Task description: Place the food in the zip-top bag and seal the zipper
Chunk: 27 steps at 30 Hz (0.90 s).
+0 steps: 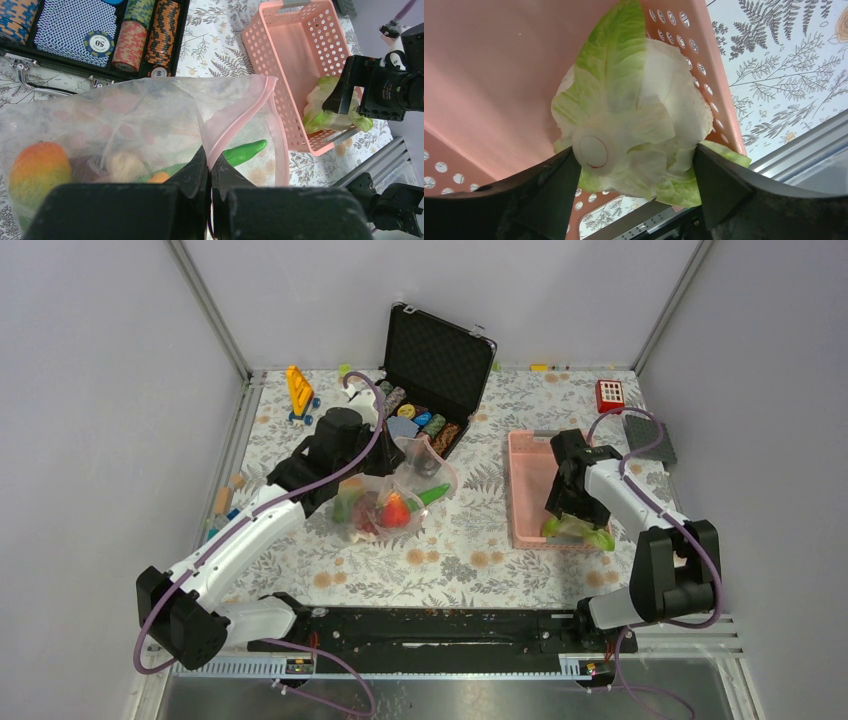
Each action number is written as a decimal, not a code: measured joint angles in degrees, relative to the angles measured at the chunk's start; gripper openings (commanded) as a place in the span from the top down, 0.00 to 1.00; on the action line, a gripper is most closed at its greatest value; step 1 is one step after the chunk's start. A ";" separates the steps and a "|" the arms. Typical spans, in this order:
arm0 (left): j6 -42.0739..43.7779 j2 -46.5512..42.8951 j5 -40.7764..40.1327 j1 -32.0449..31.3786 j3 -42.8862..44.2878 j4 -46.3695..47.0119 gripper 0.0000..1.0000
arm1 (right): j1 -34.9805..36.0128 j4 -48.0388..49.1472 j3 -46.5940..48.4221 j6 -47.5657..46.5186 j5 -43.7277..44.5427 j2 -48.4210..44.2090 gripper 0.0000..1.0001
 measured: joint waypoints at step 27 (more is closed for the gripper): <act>0.00 -0.02 0.00 0.00 0.00 0.02 1.00 | -0.26 6.64 0.83 -5.09 -5.95 -20.98 1.00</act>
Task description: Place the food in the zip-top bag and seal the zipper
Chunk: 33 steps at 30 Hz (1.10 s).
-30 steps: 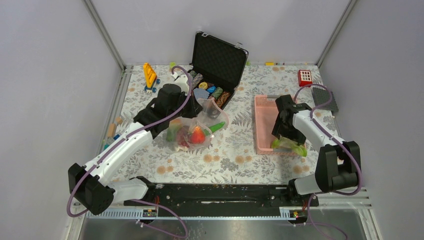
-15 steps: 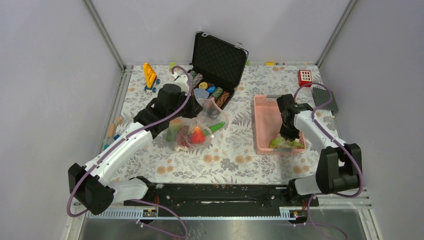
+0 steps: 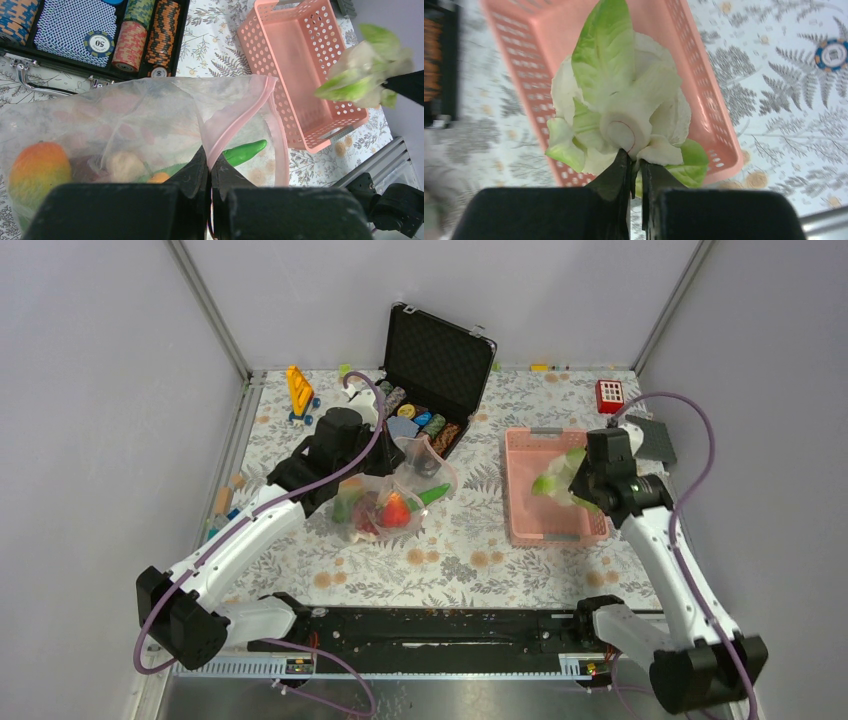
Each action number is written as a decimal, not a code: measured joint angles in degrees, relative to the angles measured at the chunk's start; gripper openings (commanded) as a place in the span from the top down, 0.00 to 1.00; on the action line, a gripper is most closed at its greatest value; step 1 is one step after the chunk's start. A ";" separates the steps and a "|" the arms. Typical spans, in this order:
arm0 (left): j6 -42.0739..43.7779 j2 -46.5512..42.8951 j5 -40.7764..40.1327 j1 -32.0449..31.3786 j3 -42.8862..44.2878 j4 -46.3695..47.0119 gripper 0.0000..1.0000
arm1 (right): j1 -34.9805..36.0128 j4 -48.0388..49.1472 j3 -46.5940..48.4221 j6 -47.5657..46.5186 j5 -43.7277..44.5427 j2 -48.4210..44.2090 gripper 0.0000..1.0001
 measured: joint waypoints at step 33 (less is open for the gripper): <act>-1.55 -1.20 2.80 0.00 0.00 -0.24 1.00 | 18.14 37.31 3.02 3.69 -41.66 2.60 1.00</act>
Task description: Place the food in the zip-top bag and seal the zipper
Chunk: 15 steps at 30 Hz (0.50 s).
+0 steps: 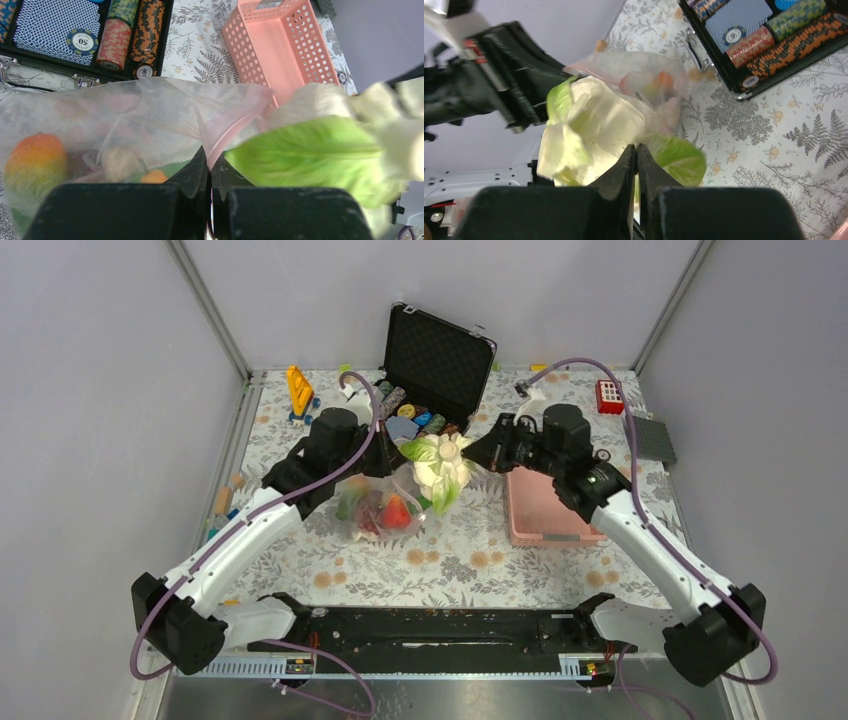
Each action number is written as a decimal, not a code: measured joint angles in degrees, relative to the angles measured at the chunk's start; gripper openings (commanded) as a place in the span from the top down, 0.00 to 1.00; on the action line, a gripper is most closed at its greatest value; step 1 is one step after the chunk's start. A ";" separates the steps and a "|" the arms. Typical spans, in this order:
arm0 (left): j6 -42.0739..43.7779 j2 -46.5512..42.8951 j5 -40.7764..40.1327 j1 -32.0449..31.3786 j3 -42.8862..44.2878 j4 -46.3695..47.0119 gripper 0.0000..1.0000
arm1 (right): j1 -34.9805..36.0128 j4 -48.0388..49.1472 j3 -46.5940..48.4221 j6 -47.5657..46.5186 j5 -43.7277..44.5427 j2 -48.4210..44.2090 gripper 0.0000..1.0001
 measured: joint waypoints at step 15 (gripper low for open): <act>-1.33 0.70 0.17 0.00 0.98 -0.90 1.00 | 15.21 -11.80 8.55 -8.22 30.77 8.24 1.00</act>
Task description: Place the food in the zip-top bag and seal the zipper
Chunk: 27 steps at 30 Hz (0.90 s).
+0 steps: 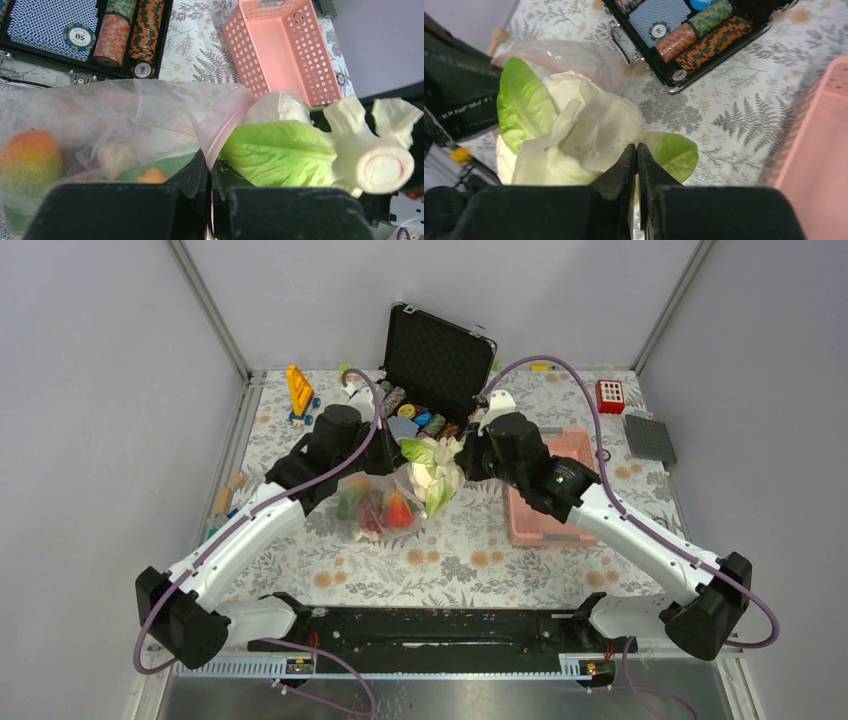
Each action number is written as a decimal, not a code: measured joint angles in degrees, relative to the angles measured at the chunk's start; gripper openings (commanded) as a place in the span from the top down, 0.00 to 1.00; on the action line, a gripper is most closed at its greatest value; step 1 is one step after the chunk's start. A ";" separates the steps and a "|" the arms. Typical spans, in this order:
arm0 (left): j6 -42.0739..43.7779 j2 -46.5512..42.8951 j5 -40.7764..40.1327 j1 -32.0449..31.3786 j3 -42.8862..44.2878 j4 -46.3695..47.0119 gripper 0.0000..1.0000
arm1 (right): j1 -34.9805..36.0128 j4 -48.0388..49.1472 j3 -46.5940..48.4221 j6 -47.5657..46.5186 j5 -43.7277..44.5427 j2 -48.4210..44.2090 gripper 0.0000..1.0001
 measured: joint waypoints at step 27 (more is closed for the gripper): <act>0.26 2.93 0.44 -2.10 1.66 -2.08 1.00 | 9.92 -15.34 14.43 -0.07 27.89 11.52 1.00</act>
